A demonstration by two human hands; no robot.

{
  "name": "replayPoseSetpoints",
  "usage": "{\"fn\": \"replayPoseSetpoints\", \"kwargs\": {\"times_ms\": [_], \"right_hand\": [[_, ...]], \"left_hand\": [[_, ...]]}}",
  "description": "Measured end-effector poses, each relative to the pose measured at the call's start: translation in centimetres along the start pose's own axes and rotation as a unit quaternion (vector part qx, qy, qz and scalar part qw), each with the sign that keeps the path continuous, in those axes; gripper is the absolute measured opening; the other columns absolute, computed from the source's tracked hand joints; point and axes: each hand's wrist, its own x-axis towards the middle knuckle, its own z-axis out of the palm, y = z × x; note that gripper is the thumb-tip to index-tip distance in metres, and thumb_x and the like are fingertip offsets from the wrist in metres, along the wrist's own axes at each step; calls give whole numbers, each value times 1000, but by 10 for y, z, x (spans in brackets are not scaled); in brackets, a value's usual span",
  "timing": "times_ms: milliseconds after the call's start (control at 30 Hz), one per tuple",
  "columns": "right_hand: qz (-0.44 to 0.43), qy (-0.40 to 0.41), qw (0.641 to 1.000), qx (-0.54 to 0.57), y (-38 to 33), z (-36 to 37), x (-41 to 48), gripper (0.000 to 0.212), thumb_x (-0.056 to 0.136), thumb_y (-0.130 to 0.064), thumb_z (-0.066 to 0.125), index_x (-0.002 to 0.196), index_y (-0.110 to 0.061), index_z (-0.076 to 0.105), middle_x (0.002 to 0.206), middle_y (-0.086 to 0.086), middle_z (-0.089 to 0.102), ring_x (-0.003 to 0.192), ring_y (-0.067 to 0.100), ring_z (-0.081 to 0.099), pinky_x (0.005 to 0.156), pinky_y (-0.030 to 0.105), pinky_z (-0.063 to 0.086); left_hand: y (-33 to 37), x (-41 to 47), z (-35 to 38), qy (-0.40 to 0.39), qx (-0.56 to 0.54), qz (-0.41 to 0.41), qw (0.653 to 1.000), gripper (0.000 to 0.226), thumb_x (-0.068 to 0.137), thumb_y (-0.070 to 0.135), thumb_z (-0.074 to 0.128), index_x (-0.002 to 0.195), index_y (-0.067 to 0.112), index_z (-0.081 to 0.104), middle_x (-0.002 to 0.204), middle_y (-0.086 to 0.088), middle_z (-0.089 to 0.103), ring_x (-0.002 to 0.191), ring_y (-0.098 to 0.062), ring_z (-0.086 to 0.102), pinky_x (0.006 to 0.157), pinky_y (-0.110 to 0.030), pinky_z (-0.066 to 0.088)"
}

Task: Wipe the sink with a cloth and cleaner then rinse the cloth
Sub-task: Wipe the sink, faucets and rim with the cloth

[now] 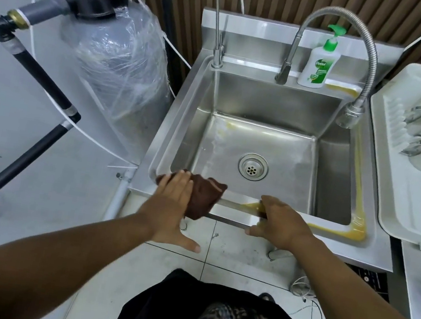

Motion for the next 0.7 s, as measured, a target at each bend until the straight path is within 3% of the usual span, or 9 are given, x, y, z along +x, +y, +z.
{"fn": "replayPoseSetpoints", "kwargs": {"times_ms": [133,200,367,533,700], "right_hand": [[-9,13,1000,21,1,2,0,84,67,-54,83,136,-21,48,127,4,59,115,26,56,90,34,47],[-11,12,1000,27,1,1,-1,83,68,-53,83,136,-20,48,126,4,60,114,26,57,90,33,47],[-14,-14,1000,1,3,-2,2,66,70,-54,82,118,-19,52,121,3,59,109,24,55,82,33,44],[-27,-75,997,-19,3,-10,2,81,78,-59,73,137,-13,43,143,6,46,127,26,47,99,34,42],[-107,-17,994,20,-45,-17,6,85,86,-58,58,152,-14,27,158,4,29,145,28,30,111,34,31]], "left_hand": [[80,25,3,17,-28,55,998,161,45,108,39,157,-3,9,167,-22,0,154,-33,-11,123,-54,-2],[94,30,5,25,-10,64,998,157,49,105,41,158,-2,6,167,-20,-1,154,-32,-12,123,-52,-7],[29,5,7,38,30,15,999,150,54,104,37,159,1,7,168,-16,-2,154,-29,-11,124,-48,-10],[-20,-11,1,4,15,-55,998,147,56,107,26,159,4,1,168,-12,-8,154,-25,-13,124,-48,-7],[-31,-9,2,6,-11,-24,1000,140,64,104,25,160,5,1,169,-12,-4,154,-23,-15,125,-46,-7]]}}
